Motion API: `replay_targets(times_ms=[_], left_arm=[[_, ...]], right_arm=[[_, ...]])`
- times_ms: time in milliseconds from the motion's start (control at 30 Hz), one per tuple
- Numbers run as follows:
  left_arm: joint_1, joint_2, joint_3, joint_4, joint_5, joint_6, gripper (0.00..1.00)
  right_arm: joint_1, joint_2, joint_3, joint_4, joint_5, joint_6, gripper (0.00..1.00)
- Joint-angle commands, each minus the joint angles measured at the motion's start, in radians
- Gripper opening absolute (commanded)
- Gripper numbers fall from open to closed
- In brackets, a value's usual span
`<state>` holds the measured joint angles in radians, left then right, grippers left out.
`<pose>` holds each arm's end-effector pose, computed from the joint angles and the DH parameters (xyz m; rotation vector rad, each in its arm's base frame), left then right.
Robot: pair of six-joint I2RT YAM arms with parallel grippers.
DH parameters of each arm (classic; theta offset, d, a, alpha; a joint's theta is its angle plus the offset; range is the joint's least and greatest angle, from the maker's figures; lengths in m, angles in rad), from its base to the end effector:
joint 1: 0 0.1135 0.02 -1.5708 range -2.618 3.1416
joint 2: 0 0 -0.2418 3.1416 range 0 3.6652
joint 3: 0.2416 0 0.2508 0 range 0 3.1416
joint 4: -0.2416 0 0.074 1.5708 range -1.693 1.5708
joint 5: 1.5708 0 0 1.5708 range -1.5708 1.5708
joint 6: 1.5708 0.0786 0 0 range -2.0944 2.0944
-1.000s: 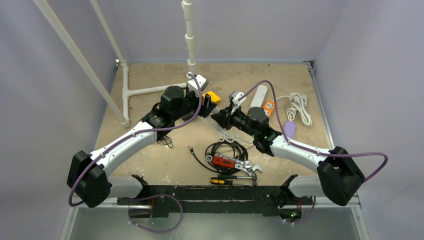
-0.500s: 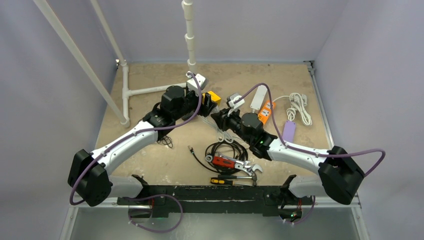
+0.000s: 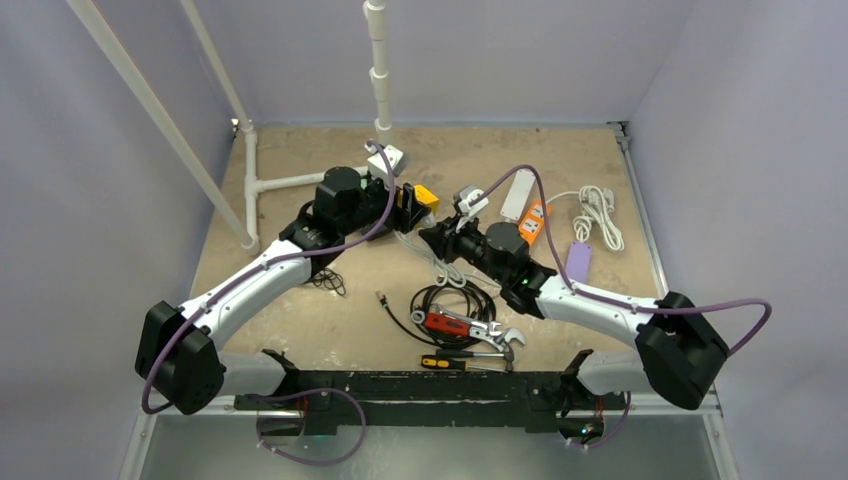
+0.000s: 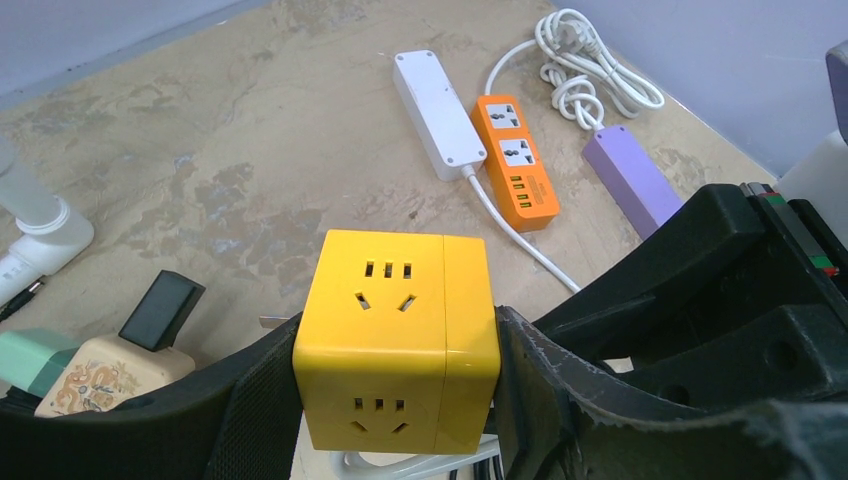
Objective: Pull the plug off the socket
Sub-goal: Remove the plug from the socket.
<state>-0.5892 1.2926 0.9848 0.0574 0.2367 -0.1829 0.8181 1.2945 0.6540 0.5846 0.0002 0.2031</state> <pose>0.2804 -0.2096 0.2921 0.5473 1.7998 -0.7540 0.2307 0.2463 0.2402 -0.5098 1.6058 0.7784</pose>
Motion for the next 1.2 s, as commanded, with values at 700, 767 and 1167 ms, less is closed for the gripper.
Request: replay_targets(times_ms=[700, 767, 1167], left_arm=[[0.007, -0.005, -0.014, 0.096, -0.012, -0.075, 0.0], [0.007, -0.004, -0.019, 0.095, -0.047, -0.091, 0.0], [0.007, 0.008, -0.022, 0.074, -0.111, -0.105, 0.0]], right_arm=[[-0.007, -0.002, 0.076, 0.135, -0.09, -0.015, 0.0], [0.014, 0.003, 0.083, 0.125, -0.021, -0.012, 0.0], [0.126, 0.032, 0.131, 0.055, 0.255, -0.035, 0.0]])
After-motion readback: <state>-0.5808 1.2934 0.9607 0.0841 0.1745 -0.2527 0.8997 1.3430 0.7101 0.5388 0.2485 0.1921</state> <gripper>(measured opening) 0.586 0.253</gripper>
